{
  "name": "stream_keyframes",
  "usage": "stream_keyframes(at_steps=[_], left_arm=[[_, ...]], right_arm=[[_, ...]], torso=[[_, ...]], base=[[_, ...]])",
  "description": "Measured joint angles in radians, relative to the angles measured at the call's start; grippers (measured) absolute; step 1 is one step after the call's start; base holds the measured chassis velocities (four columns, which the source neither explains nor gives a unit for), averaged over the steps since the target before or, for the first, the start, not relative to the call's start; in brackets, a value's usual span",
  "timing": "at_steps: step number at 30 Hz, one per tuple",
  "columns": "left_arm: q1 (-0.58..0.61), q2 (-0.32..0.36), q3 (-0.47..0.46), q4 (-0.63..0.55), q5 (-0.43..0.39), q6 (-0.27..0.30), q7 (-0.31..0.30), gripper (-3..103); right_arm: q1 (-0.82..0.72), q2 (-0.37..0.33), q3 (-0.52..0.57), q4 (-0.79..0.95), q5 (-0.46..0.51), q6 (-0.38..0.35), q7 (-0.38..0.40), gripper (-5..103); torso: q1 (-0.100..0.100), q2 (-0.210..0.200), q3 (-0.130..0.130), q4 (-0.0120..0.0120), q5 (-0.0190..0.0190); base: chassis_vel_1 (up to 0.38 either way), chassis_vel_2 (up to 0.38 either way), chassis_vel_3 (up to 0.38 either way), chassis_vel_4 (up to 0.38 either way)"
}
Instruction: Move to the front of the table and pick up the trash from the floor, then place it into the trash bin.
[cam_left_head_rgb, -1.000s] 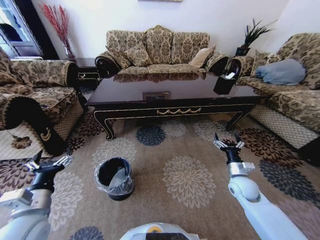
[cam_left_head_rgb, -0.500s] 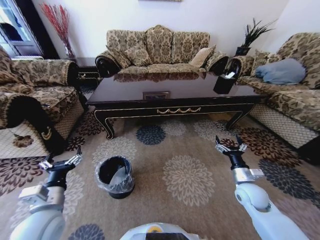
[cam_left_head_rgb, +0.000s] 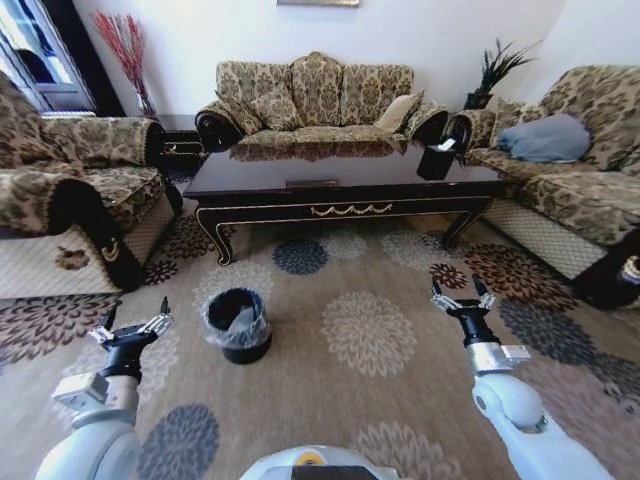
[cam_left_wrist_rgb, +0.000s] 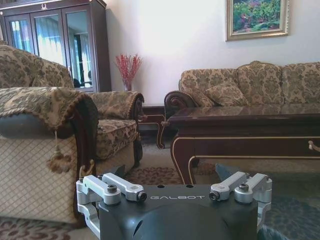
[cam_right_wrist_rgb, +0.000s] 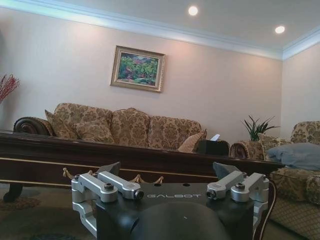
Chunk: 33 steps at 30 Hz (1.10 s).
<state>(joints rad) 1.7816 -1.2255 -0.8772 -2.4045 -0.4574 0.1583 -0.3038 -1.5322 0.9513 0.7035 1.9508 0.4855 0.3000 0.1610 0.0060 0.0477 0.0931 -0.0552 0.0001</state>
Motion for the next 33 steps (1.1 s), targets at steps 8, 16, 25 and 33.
stream_keyframes(at_steps=[8,16,25,33], left_arm=[[-0.005,-0.006,0.019,0.010,0.007,-0.001,0.003,100],[-0.001,-0.016,0.033,0.013,0.017,-0.001,0.003,100],[0.011,-0.022,0.034,0.010,0.036,-0.003,0.006,100],[0.025,-0.029,0.041,0.000,0.060,-0.012,0.008,100]], right_arm=[[-0.009,0.000,0.006,-0.008,-0.001,0.000,-0.003,100],[-0.006,0.002,0.001,-0.015,-0.002,0.002,-0.003,100],[-0.004,0.001,-0.005,-0.024,-0.003,0.009,-0.009,100],[-0.016,-0.001,-0.004,-0.020,-0.007,0.015,-0.011,100]], torso=[[0.000,0.000,0.000,0.0001,-0.0003],[0.000,0.000,0.000,0.0000,-0.0003],[0.000,0.000,0.000,0.0002,-0.0005],[0.000,0.000,0.000,0.0000,0.0001]], base=[[0.364,-0.355,-0.355,0.348],[0.354,-0.371,-0.356,0.359],[0.354,-0.343,-0.338,0.344],[0.337,-0.344,-0.348,0.350]])
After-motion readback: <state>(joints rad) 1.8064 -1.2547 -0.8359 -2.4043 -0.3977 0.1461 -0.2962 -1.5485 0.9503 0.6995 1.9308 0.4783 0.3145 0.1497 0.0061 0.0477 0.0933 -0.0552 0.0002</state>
